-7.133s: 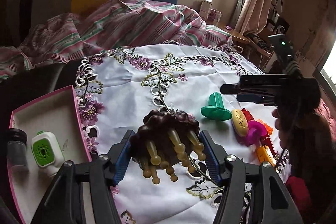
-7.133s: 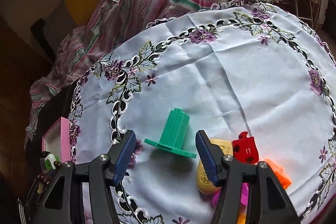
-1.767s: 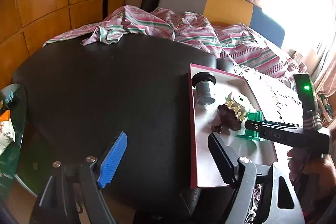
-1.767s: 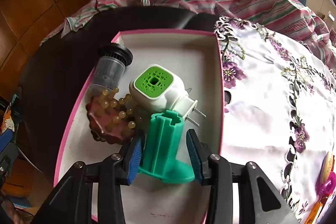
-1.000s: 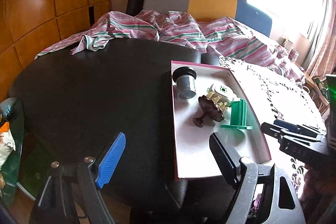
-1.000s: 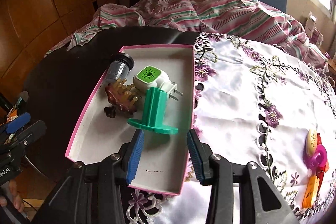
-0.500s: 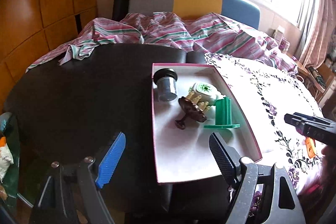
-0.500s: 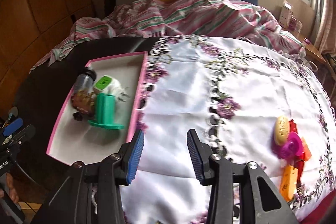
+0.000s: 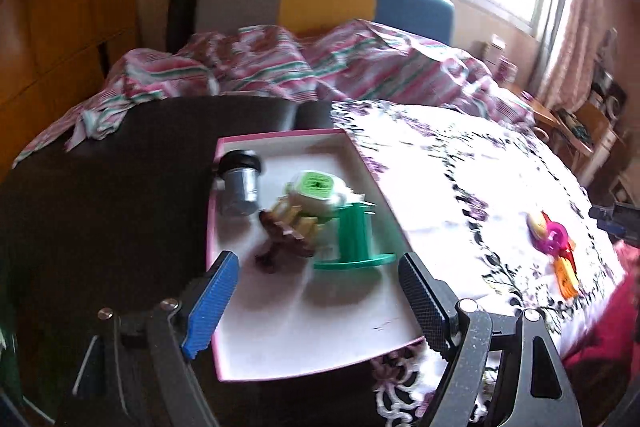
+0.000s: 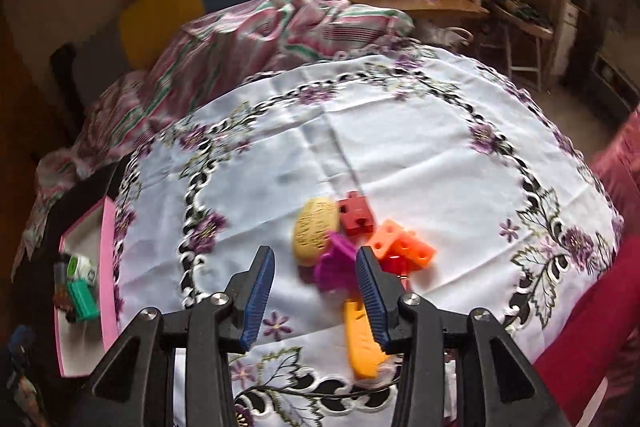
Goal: Organize rigid objects
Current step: 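Withdraw both grippers from the tray toward the toy pile, then grasp the yellow oval soap with the left gripper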
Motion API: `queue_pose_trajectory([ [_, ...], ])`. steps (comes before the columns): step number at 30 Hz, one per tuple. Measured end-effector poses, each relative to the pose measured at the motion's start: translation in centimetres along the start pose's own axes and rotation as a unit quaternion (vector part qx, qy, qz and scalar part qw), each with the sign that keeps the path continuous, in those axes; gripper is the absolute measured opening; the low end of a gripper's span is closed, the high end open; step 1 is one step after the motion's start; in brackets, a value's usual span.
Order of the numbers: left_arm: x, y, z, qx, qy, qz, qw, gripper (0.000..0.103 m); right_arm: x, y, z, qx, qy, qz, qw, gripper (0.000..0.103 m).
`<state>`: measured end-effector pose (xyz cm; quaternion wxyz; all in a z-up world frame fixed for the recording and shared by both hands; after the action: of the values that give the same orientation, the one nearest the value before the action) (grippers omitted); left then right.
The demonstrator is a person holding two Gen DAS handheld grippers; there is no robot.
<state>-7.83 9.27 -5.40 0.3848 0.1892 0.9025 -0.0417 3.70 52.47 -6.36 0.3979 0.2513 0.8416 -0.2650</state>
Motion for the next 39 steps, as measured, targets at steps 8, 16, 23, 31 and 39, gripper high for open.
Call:
queue_pose_trajectory([
  [8, 1.4, 5.4, -1.2, 0.037, -0.017, 0.053, 0.9977, 0.083, 2.6, 6.3, -0.6, 0.090, -0.012, 0.019, 0.996, 0.043],
  [16, 3.7, 10.5, -1.9, 0.080, -0.038, 0.079, 0.9930, 0.083, 4.6, 3.2, 0.6, 0.064, -0.053, -0.060, 0.995, 0.043],
  [23, 6.5, 12.5, -2.1, 0.083, -0.065, 0.086, 0.9907, 0.083, 5.0, 4.5, 0.3, 0.105, -0.038, -0.057, 0.992, 0.043],
  [31, 11.4, 19.9, -2.5, 0.111, -0.117, 0.143, 0.9765, 0.074, 4.8, 5.8, -0.2, 0.131, -0.029, -0.049, 0.990, 0.043],
  [39, 16.1, 29.2, -3.0, 0.144, -0.165, 0.212, 0.9524, 0.067, 5.0, 6.0, -0.4, 0.133, -0.032, -0.052, 0.989, 0.043],
])
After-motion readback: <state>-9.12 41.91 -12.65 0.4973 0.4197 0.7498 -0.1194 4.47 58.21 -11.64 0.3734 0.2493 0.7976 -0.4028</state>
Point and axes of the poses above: each gripper's, at about its wrist camera, not at the fingertips, and x roughly the way its jaws point, y to its right, z to its underside, the point moved 6 cm from there along x, roughly the way its jaws point, and after that the axes turned 2 degrees about x, right-handed, at the moved point
